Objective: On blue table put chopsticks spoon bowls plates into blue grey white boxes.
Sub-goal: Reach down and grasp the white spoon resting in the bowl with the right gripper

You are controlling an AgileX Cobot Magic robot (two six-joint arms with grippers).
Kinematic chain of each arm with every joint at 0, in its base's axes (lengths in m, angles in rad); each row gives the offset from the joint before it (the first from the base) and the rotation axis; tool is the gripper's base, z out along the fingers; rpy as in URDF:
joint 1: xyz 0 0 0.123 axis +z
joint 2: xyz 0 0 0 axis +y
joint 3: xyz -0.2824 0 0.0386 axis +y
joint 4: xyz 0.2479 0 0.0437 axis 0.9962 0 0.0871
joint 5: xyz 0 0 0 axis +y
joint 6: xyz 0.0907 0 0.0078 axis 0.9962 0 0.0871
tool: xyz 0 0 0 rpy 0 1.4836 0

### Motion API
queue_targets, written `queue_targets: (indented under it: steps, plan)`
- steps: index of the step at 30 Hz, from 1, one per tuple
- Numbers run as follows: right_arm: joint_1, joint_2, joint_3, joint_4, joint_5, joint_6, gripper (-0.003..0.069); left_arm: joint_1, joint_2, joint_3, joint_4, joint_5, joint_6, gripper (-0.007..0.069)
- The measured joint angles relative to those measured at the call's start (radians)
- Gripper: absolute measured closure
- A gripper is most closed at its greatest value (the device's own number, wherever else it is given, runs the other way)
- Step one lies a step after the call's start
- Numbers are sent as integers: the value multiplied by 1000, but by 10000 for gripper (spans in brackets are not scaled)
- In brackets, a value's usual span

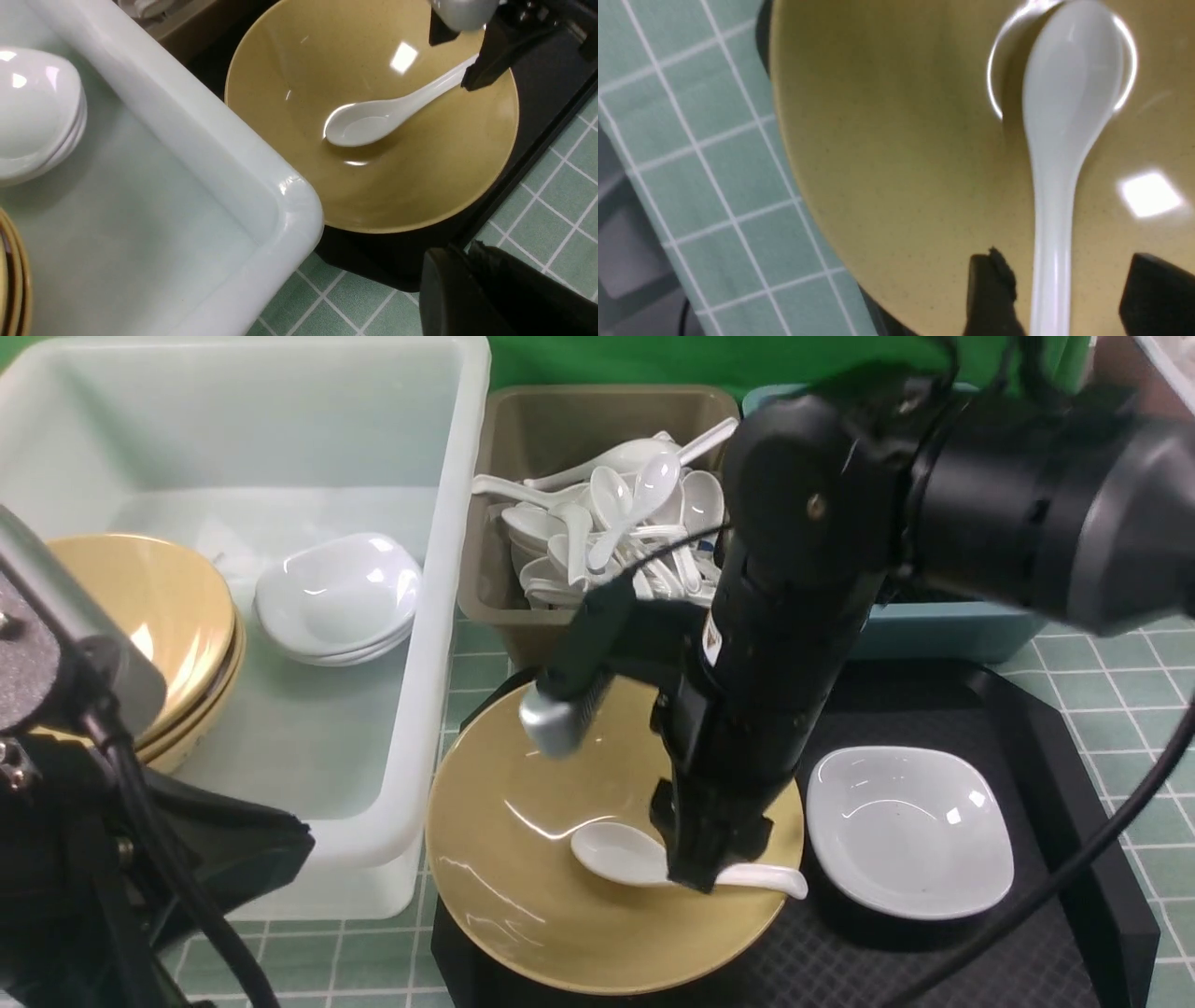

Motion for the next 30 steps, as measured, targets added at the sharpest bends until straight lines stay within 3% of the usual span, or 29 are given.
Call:
queue_targets:
  steps: [16, 20, 23, 30]
  plan:
    - [0, 148, 4, -59, -17, -46, 261, 0, 0, 6, -1, -55, -1, 622]
    - [0, 153, 4, -58, -21, -46, 361, 0, 0, 6, -1, -67, -1, 622]
    - [0, 153, -2, -59, -20, -46, 488, 0, 0, 6, -1, -110, -1, 622]
    - [0, 153, -115, -89, -16, -18, 485, 0, 24, 6, -1, -214, -1, 622]
